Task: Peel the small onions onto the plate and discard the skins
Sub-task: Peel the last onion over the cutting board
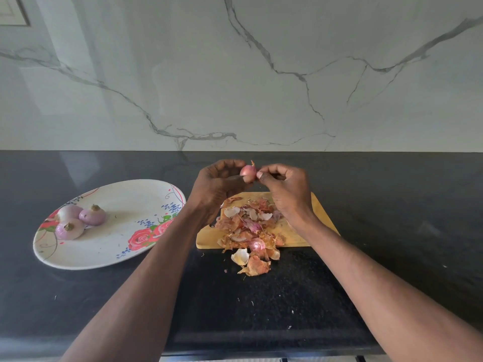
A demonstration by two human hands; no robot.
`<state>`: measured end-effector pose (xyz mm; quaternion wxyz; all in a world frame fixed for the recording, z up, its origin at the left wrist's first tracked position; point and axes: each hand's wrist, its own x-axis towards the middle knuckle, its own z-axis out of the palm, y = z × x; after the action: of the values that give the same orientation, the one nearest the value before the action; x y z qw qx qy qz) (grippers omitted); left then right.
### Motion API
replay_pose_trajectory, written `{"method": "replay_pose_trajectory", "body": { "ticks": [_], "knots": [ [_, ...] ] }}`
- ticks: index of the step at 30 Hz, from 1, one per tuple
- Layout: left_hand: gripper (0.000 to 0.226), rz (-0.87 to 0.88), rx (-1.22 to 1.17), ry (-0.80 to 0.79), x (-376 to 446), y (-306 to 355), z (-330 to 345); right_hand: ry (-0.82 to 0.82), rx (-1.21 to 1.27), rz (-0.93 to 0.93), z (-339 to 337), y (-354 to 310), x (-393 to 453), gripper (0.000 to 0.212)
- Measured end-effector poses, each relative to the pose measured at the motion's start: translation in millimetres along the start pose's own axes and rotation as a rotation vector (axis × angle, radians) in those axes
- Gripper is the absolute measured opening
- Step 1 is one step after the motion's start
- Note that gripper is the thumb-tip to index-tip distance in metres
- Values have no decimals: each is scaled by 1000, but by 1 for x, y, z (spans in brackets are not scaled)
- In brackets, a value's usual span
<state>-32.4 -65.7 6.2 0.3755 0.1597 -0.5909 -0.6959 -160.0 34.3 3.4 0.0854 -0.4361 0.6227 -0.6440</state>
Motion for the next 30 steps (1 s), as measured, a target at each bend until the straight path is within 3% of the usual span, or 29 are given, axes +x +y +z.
{"method": "replay_pose_trajectory", "body": {
  "ticks": [21, 30],
  "knots": [
    [23, -130, -278, -5, 2, 2, -4, 11, -35, -8, 1, -1, -1, 7],
    [30, -128, -291, 0, 0, 3, -2, -28, 15, -8, 2, -3, -2, 8]
  ]
}}
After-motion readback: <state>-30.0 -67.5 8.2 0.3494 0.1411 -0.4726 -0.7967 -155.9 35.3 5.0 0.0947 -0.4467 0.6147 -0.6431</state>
